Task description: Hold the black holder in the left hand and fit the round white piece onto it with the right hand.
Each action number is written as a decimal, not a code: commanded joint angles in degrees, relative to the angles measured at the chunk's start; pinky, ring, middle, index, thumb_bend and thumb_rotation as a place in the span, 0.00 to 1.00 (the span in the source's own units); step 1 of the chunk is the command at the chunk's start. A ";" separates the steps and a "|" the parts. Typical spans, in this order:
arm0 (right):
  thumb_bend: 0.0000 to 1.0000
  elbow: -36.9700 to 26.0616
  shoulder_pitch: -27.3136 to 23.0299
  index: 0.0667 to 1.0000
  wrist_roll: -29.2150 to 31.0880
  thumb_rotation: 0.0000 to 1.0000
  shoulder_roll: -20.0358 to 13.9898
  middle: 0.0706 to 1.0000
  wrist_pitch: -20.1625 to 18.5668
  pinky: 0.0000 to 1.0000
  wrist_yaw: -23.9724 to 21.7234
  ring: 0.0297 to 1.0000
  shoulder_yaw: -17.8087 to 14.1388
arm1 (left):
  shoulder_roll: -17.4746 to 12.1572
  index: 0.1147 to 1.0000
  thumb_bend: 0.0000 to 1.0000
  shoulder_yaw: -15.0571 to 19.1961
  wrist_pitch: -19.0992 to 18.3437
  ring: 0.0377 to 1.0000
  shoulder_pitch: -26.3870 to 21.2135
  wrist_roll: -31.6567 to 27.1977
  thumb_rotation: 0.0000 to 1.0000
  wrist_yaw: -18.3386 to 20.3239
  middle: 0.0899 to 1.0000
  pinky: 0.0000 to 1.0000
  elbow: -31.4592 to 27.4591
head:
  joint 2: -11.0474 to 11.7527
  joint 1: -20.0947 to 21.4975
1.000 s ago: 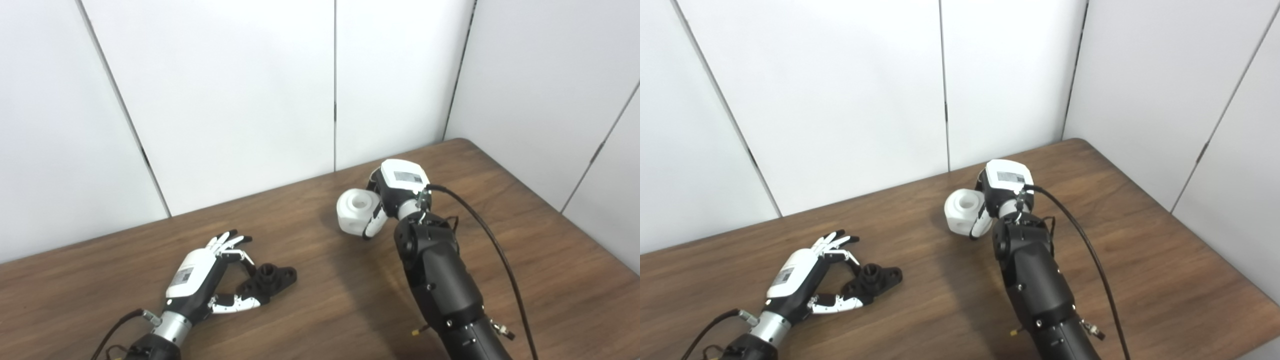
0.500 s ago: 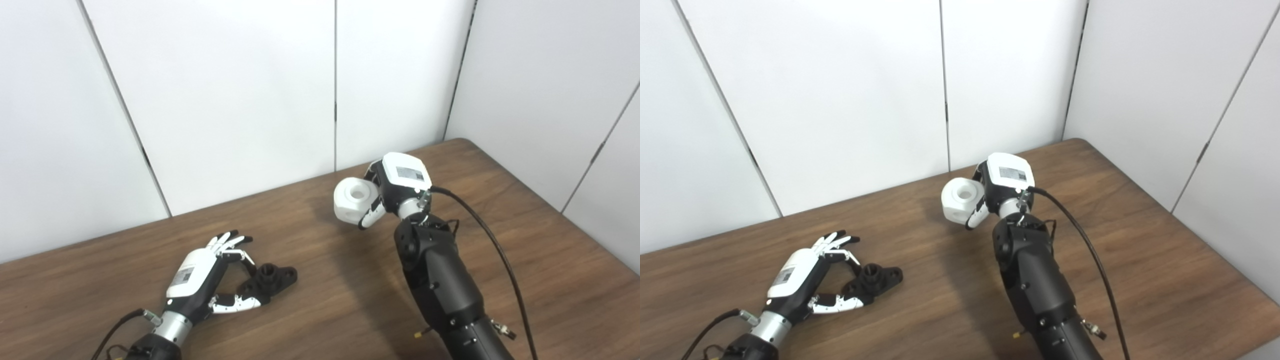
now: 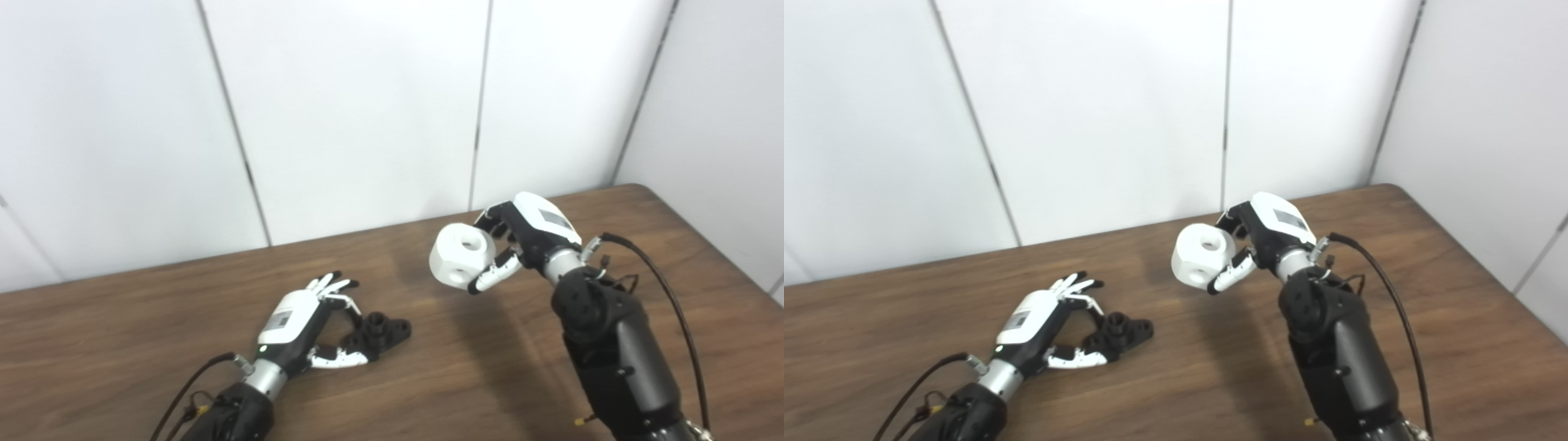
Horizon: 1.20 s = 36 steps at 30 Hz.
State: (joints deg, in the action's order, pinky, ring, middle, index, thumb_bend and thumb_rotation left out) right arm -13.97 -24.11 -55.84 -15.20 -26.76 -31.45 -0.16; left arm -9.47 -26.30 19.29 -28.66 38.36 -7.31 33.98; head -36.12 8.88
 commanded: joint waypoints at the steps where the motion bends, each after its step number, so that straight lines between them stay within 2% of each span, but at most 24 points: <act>1: 0.52 -2.94 -3.75 0.44 1.18 0.13 -1.60 0.61 -0.11 0.47 -1.59 0.60 0.21 | 0.64 0.41 0.52 -2.02 -1.84 0.99 4.76 1.43 0.08 1.07 0.88 1.00 2.52 | -0.15 -0.77; 2: 0.52 -3.14 -3.92 0.44 1.59 0.13 -1.72 0.64 -0.11 0.58 -2.25 0.67 0.33 | 0.70 0.41 0.52 -2.06 -2.04 0.99 4.71 1.39 0.08 1.15 0.89 1.00 2.46 | -0.26 -1.06; 5: 0.52 -3.97 -4.40 0.44 2.69 0.13 -1.39 0.69 -0.13 0.71 -4.87 0.73 -0.05 | 0.96 0.41 0.52 -1.94 -2.34 0.99 4.78 1.16 0.08 0.88 0.88 1.00 2.25 | -0.67 -1.72; 7: 0.52 -4.40 -4.68 0.44 2.63 0.13 -0.97 0.70 -0.14 0.74 -6.50 0.75 -0.38 | 1.04 0.41 0.52 -1.97 -2.31 0.99 4.77 1.21 0.08 0.73 0.88 1.00 2.09 | -0.92 -2.20; 13: 0.52 -4.85 -5.45 0.44 2.92 0.13 -1.20 0.69 -0.07 0.73 -7.55 0.74 1.63 | 1.46 0.41 0.52 -1.87 -3.20 0.99 4.70 0.95 0.07 1.48 0.88 1.00 1.54 | -1.46 -3.30; 21: 0.52 -4.72 -6.02 0.44 2.28 0.13 0.62 0.69 -0.12 0.70 -8.53 0.73 3.22 | 2.31 0.41 0.52 -2.17 -3.68 0.99 4.58 1.27 0.07 1.07 0.88 1.00 1.54 | -1.98 -4.87; 30: 0.52 -3.29 -6.33 0.44 4.88 0.13 0.81 0.69 0.15 0.67 -6.28 0.72 6.07 | 2.63 0.41 0.52 -2.61 -4.57 0.98 4.47 1.83 0.07 0.73 0.89 1.00 1.33 | -2.28 -5.82; 36: 0.52 -2.02 -6.60 0.44 5.22 0.13 1.90 0.69 -0.09 0.69 -5.27 0.73 6.74 | 2.73 0.41 0.52 -2.81 -4.61 0.98 4.36 1.66 0.07 0.46 0.88 1.00 1.57 | -2.47 -6.01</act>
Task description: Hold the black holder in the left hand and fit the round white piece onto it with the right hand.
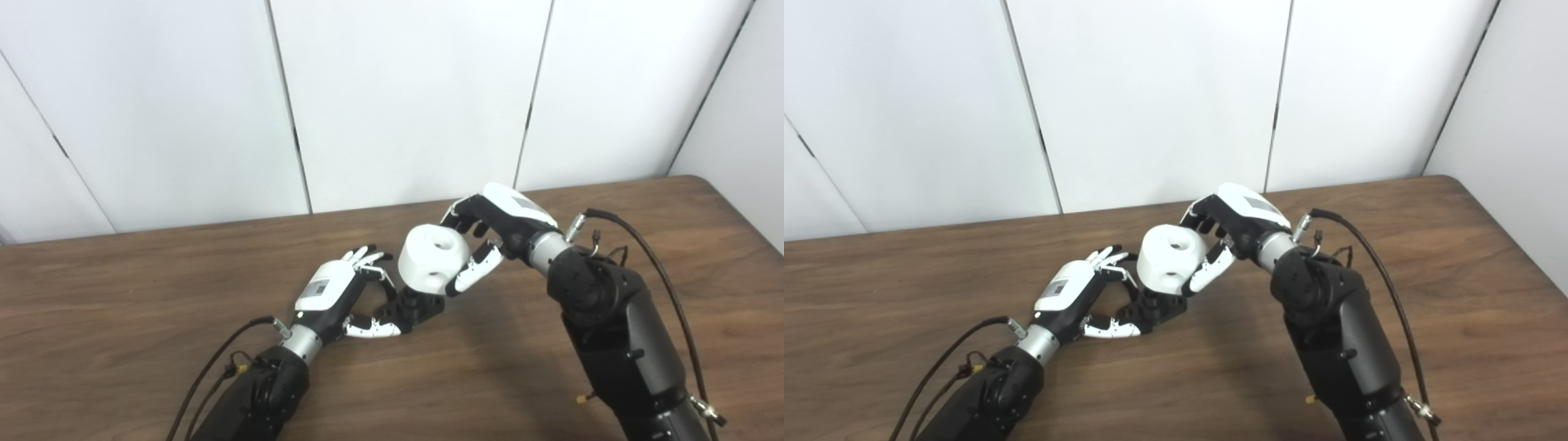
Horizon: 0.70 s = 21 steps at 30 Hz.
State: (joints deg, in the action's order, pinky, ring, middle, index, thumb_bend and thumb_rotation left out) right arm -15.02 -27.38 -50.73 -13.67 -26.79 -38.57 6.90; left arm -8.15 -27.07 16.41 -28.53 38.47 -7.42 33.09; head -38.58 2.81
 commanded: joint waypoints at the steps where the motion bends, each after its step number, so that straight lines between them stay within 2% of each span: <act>1: 0.52 -0.76 -3.37 0.44 0.17 0.13 0.57 0.69 -0.07 0.69 1.96 0.73 -0.22 | 1.40 0.41 0.52 -2.04 -1.87 0.99 4.28 1.49 0.07 0.67 0.89 1.00 2.27 | -0.03 0.03; 15: 0.52 1.32 -3.85 0.44 1.37 0.13 1.14 0.68 -0.04 0.69 4.44 0.72 1.52 | 1.52 0.41 0.52 -2.54 -2.29 0.98 4.46 1.63 0.08 0.41 0.89 1.00 1.45 | -0.47 0.16; 21: 0.52 2.13 -4.05 0.44 2.29 0.13 0.22 0.68 0.11 0.67 4.76 0.73 2.65 | 1.56 0.41 0.52 -2.39 -2.97 0.99 4.76 1.11 0.08 0.92 0.89 1.00 0.96 | -0.56 0.02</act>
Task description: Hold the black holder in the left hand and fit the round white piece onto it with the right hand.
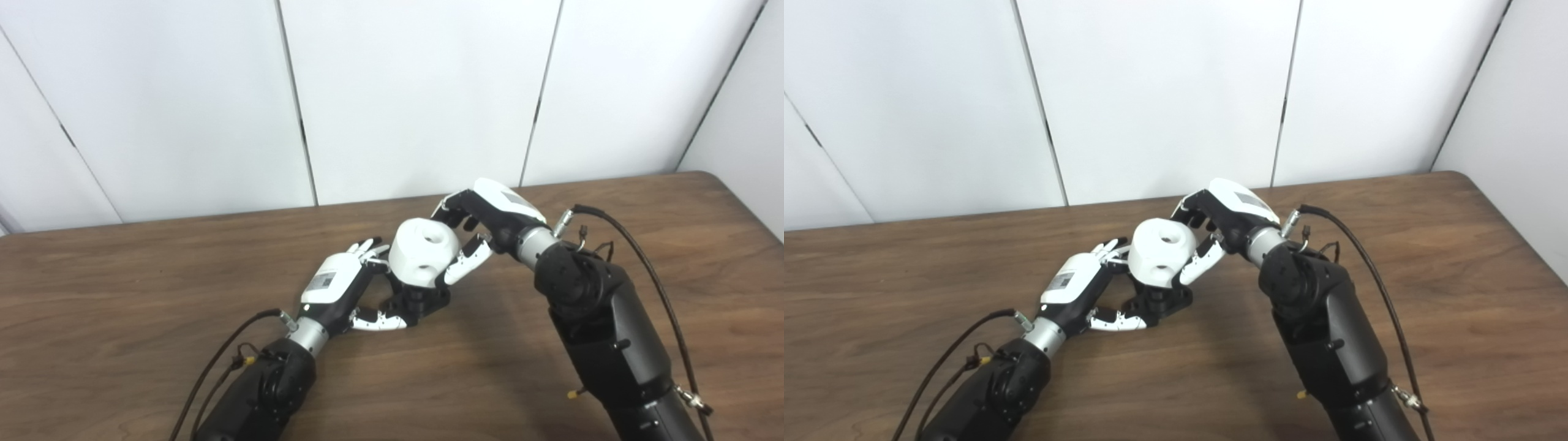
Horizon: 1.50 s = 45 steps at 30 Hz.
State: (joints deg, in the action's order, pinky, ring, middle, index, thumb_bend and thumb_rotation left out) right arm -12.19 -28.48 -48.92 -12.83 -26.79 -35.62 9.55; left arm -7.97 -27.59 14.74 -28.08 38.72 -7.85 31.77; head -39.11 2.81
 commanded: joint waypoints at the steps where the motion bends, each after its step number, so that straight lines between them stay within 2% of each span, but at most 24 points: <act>1: 0.52 -0.61 -2.96 0.44 0.80 0.13 -0.74 0.68 0.17 0.68 1.93 0.73 0.13 | 1.36 0.41 0.52 -1.85 -1.43 0.99 4.37 0.81 0.08 1.40 0.89 1.00 2.13 | -0.19 -0.09; 16: 0.52 0.64 -2.81 0.44 1.84 0.13 -2.45 0.69 0.10 0.67 1.93 0.73 2.15 | 1.22 0.41 0.52 -2.03 -1.36 0.98 4.34 1.05 0.08 0.90 0.88 1.00 1.84 | -0.78 -0.11; 21: 0.52 0.64 -2.99 0.44 2.26 0.13 -3.28 0.69 0.09 0.66 1.87 0.73 2.82 | 1.14 0.41 0.52 -2.05 -2.08 0.99 4.34 0.90 0.08 1.87 0.89 1.00 1.29 | -1.04 0.05; 45: 0.52 -0.52 -5.04 0.44 1.32 0.13 -7.12 0.69 -0.01 0.68 -1.50 0.74 4.95 | 2.07 0.41 0.52 -1.88 -2.33 0.98 3.77 0.37 0.08 1.79 0.89 1.00 1.83 | -1.93 -0.88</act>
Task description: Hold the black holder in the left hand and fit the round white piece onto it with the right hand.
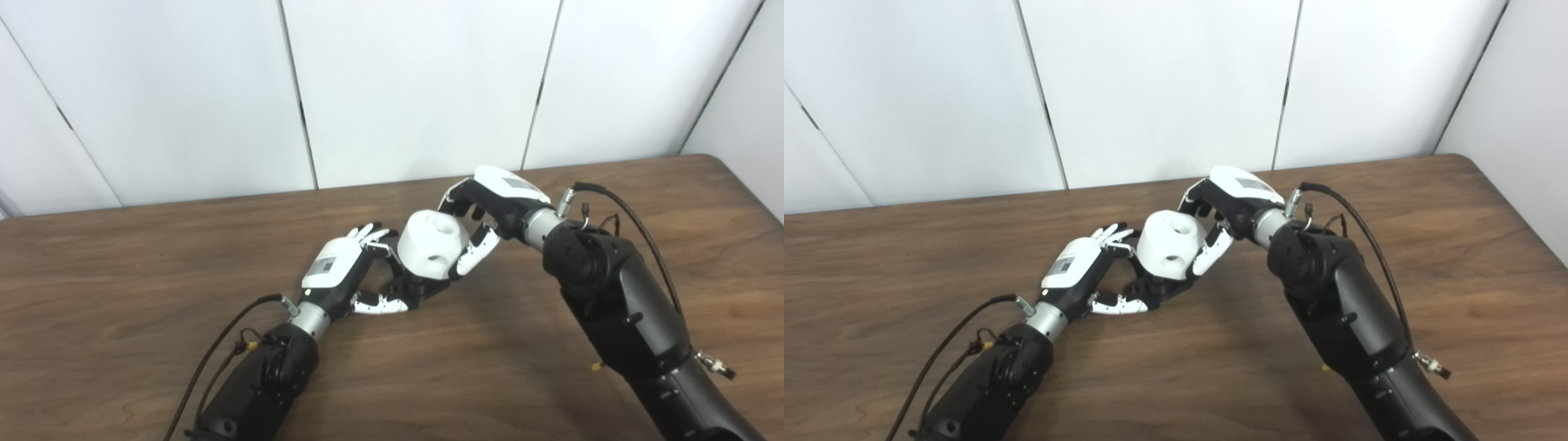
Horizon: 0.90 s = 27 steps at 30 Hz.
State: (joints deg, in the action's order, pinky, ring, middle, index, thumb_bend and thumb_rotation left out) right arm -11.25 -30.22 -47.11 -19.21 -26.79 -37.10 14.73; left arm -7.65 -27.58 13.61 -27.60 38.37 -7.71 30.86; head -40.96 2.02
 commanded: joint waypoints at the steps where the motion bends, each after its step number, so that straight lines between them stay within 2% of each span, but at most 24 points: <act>1: 0.52 -1.62 -3.39 0.44 -0.63 0.13 -0.76 0.69 -0.01 0.68 -0.29 0.74 -0.26 | 1.83 0.41 0.52 -1.97 -1.21 0.98 3.23 0.82 0.08 1.50 0.89 1.00 2.86 | -0.11 -0.18; 18: 0.52 -2.67 -5.23 0.44 0.18 0.13 -1.90 0.69 0.58 0.66 -1.18 0.72 1.21 | 2.89 0.41 0.52 -2.21 -1.36 0.98 2.49 0.94 0.08 0.89 0.89 1.00 3.93 | -0.32 -1.38; 24: 0.52 -2.84 -6.30 0.44 -0.33 0.13 -2.29 0.68 1.12 0.64 -2.22 0.72 3.80 | 2.89 0.41 0.52 -2.34 -1.36 0.98 2.38 1.05 0.08 0.80 0.88 1.00 4.05 | -0.32 -1.38; 27: 0.52 -2.79 -6.98 0.44 -1.30 0.13 -2.57 0.69 0.95 0.68 -3.56 0.74 5.32 | 2.88 0.41 0.52 -2.26 -1.23 0.98 2.36 0.85 0.08 0.86 0.88 1.00 3.92 | -0.58 -1.51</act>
State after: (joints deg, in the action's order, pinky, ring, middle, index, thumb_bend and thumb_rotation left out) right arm -12.03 -34.18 -47.93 -21.00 -26.51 -40.26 19.90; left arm -6.69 -27.75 13.05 -28.18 38.31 -7.96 31.74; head -41.48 0.44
